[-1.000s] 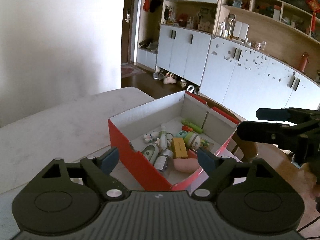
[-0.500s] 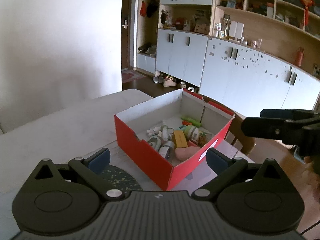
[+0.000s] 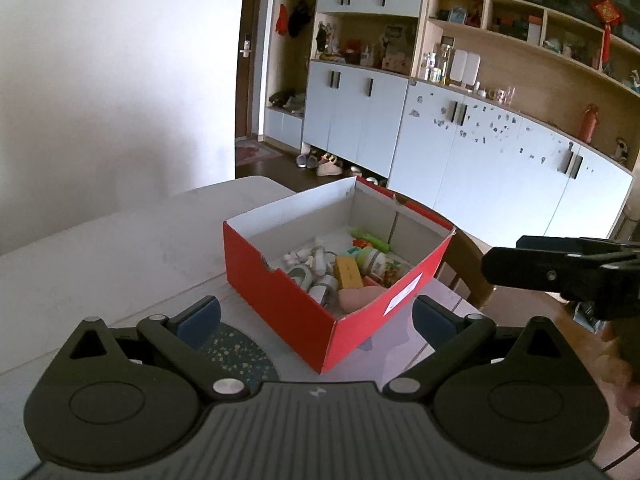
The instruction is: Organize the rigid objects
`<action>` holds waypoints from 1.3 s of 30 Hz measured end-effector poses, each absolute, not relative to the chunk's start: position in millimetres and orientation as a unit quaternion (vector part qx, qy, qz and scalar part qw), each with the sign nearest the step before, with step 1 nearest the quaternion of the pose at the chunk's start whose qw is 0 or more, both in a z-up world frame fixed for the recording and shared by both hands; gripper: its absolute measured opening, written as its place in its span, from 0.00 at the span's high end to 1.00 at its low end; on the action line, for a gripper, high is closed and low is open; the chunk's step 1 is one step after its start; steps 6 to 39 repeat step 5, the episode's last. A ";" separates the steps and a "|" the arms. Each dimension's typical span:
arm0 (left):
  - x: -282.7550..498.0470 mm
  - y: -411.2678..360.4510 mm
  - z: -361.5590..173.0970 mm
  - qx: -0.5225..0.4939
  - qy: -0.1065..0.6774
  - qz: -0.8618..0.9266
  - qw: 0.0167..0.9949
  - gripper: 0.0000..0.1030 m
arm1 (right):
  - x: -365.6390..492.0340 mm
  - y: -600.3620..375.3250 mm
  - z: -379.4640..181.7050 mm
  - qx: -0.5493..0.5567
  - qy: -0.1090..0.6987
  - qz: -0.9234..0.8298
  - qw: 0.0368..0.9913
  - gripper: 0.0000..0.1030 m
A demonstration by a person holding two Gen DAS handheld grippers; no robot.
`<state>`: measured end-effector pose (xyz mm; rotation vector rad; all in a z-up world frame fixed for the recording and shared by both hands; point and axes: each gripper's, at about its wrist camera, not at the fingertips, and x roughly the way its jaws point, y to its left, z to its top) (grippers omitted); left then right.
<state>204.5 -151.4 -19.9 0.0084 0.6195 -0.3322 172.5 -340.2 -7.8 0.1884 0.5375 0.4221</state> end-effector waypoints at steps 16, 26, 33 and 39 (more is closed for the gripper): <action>202.5 -150.2 -22.1 0.004 0.309 -0.166 0.937 0.00 | 168.2 -339.6 -9.2 0.095 0.268 0.204 0.937 0.00; 202.5 -150.2 -22.1 0.004 0.309 -0.166 0.937 0.00 | 168.2 -339.6 -9.2 0.095 0.268 0.204 0.937 0.00; 202.5 -150.2 -22.1 0.004 0.309 -0.166 0.937 0.00 | 168.2 -339.6 -9.2 0.095 0.268 0.204 0.937 0.00; 202.5 -150.2 -22.1 0.004 0.309 -0.166 0.937 0.00 | 168.2 -339.6 -9.2 0.095 0.268 0.204 0.937 0.00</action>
